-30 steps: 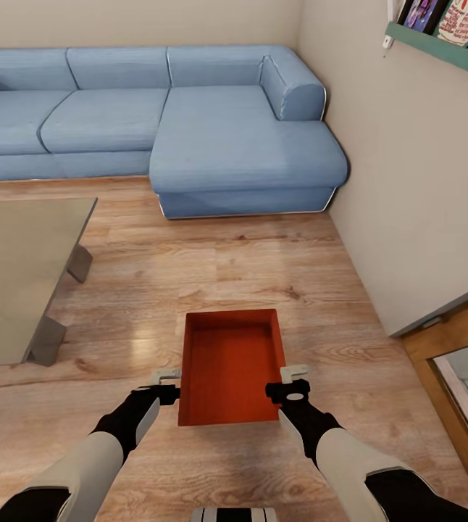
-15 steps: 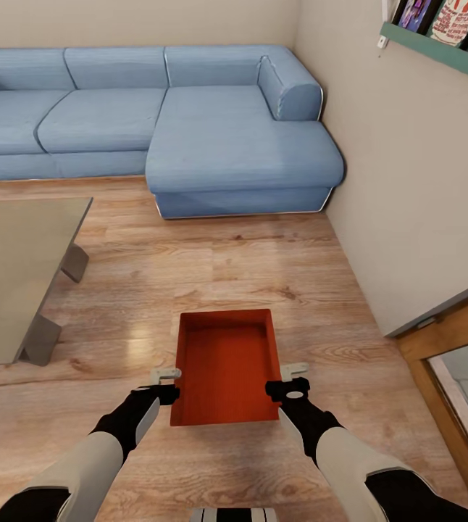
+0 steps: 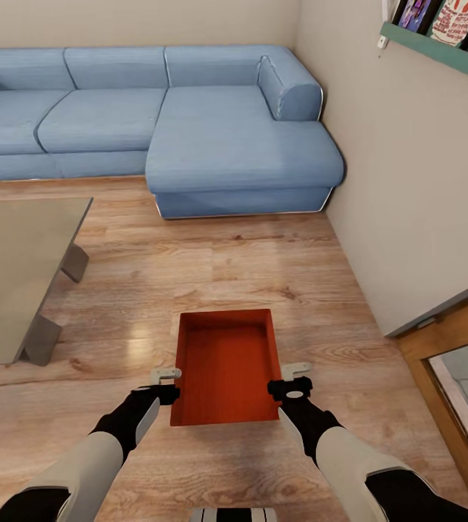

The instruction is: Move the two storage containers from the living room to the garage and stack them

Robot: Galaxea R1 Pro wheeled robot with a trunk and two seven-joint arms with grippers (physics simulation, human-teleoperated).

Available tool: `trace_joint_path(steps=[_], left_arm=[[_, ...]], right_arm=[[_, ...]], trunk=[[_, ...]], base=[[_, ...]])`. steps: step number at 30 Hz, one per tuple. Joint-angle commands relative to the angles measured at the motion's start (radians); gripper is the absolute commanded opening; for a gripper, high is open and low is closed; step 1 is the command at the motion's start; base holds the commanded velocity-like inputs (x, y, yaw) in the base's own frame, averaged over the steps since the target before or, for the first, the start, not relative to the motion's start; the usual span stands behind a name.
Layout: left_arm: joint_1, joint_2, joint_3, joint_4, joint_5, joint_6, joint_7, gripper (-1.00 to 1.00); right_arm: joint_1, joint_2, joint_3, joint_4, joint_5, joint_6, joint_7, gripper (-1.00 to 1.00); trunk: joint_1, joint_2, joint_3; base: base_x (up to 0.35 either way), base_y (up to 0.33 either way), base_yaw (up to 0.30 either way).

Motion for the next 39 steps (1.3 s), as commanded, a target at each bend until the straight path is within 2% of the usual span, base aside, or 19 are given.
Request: trace_joint_path(steps=[1, 10, 39], left_arm=[[0.0, -0.001, 0.003, -0.002, 0.001, 0.006, 0.002, 1.0], [0.0, -0.001, 0.002, -0.002, 0.001, 0.006, 0.002, 1.0], [0.0, -0.001, 0.004, -0.002, 0.001, 0.005, 0.002, 1.0]], right_arm=[[0.0, 0.0, 0.003, 0.0, 0.008, 0.006, -0.006, 1.0], [-0.001, 0.0, -0.001, 0.0, 0.006, 0.004, -0.004, 1.0], [0.0, 0.0, 0.0, 0.0, 0.006, -0.001, -0.004, 1.0]], trunk=[[0.0, 0.0, -0.001], [0.0, 0.0, -0.001], [0.0, 0.0, -0.001]], base=[[0.0, 0.0, 0.007], [0.0, 0.0, 0.124], [0.0, -0.038, 0.001]])
